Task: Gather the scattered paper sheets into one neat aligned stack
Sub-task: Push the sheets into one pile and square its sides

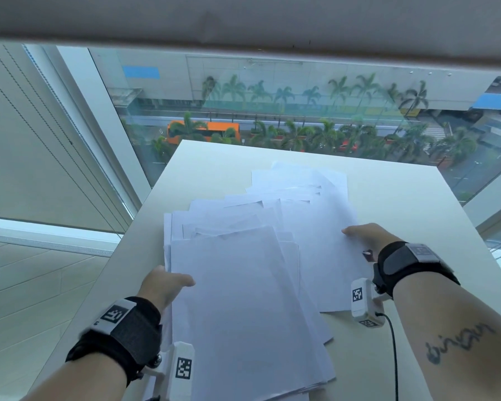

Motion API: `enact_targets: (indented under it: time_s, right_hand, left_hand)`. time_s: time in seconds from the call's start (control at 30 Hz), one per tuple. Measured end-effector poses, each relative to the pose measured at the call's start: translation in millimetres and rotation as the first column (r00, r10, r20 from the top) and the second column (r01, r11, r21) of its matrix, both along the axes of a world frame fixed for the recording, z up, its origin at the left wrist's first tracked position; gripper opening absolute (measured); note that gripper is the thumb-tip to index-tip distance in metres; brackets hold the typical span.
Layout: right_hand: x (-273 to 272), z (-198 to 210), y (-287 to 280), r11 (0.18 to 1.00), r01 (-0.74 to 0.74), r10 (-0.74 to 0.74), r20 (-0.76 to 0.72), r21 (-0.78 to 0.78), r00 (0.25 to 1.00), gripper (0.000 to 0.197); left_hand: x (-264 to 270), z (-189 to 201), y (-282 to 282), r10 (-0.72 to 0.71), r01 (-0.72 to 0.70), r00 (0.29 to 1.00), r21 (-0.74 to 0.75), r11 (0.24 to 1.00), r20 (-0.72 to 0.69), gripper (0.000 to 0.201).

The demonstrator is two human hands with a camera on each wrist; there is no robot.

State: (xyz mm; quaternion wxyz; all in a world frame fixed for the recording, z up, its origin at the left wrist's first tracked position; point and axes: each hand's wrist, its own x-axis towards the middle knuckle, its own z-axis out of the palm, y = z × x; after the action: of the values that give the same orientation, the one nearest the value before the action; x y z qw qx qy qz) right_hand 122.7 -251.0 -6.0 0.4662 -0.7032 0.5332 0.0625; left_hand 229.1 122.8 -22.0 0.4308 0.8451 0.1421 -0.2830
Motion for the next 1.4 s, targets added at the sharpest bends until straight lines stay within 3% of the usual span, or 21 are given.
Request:
enact_targets:
  time_s: [0.13, 0.27, 0.37, 0.43, 0.53, 0.7, 0.77, 0.83, 0.9, 0.97, 1.03, 1.13, 1.23, 1.4]
  right_hand:
    - [1.7, -1.2, 3.3, 0.998, 0.04, -0.039, 0.015, -0.042, 0.999, 0.029]
    - [1.9, 3.7, 3.3, 0.996, 0.093, -0.092, 0.088, -0.008, 0.992, 0.027]
    - [1.9, -7.6, 2.2, 0.997, 0.023, -0.018, 0.068, -0.08, 0.997, 0.025]
    - [-3.1, -13.8, 1.6, 0.979, 0.084, -0.067, 0.096, -0.186, 0.993, 0.023]
    - [-16.7, -19.7, -3.1, 0.962, 0.182, -0.164, 0.102, -0.202, 0.981, 0.041]
    - [-27.5, -5.7, -2.8, 0.985, -0.121, 0.115, 0.057, 0.122, 0.992, 0.037]
    - [-31.9, -0.5, -2.3, 0.972, -0.18, 0.175, 0.043, 0.152, 0.984, 0.032]
    - [-31.3, 0.0, -4.5, 0.995, -0.062, 0.056, 0.086, 0.072, 0.995, 0.02]
    - [-23.0, 0.6, -6.3, 0.998, -0.002, 0.006, 0.067, -0.061, 0.998, 0.007]
    - [-10.2, -2.6, -6.1, 0.997, -0.013, 0.015, 0.028, -0.077, 0.999, 0.026]
    - [-1.0, 3.3, 7.1, 1.0, -0.021, 0.02, 0.04, 0.023, 0.999, 0.027]
    - [7.4, 10.0, 25.1, 0.997, -0.061, 0.062, -0.029, 0.039, 0.998, 0.056]
    - [17.7, 11.3, 38.5, 0.997, -0.068, 0.068, -0.018, 0.033, 0.997, 0.055]
    - [23.3, 22.2, 38.0, 1.0, 0.008, -0.008, 0.022, 0.015, 1.0, 0.05]
  left_hand:
    - [0.0, 2.7, 0.3, -0.004, 0.0, 0.999, -0.09, 0.996, -0.04, 0.076]
    - [-3.4, 7.6, -1.7, 0.14, -0.137, 0.99, -0.08, 0.987, 0.035, 0.087]
    - [-3.9, 8.8, -3.5, 0.146, -0.141, 0.987, -0.082, 0.987, 0.061, 0.078]
    - [-2.1, 9.1, -4.0, 0.091, -0.087, 0.995, -0.115, 0.99, 0.037, 0.072]
    - [4.6, 1.2, 0.8, 0.076, -0.073, 0.997, -0.126, 0.989, 0.021, 0.047]
    - [2.5, -1.4, 3.8, 0.099, -0.093, 0.994, -0.127, 0.987, 0.036, 0.026]
    - [2.2, 0.7, 3.1, 0.075, -0.073, 0.997, -0.134, 0.988, 0.007, 0.025]
    - [3.0, 0.6, 2.3, 0.067, -0.07, 0.997, -0.166, 0.984, -0.024, 0.033]
    - [2.0, 1.2, -0.7, 0.072, -0.074, 0.997, -0.177, 0.981, -0.016, 0.024]
    - [0.8, 0.9, -4.8, 0.078, -0.075, 0.997, -0.144, 0.987, 0.017, 0.026]
    - [-1.7, 3.3, -10.3, 0.068, -0.063, 0.997, -0.107, 0.992, 0.042, 0.039]
    - [-1.8, 4.7, -13.8, 0.054, -0.051, 0.998, -0.124, 0.991, 0.019, 0.054]
    - [-1.3, 5.6, -11.1, 0.074, -0.074, 0.997, -0.139, 0.988, -0.003, 0.042]
    - [-2.4, 0.4, -3.2, 0.091, -0.096, 0.995, -0.169, 0.981, -0.035, 0.051]
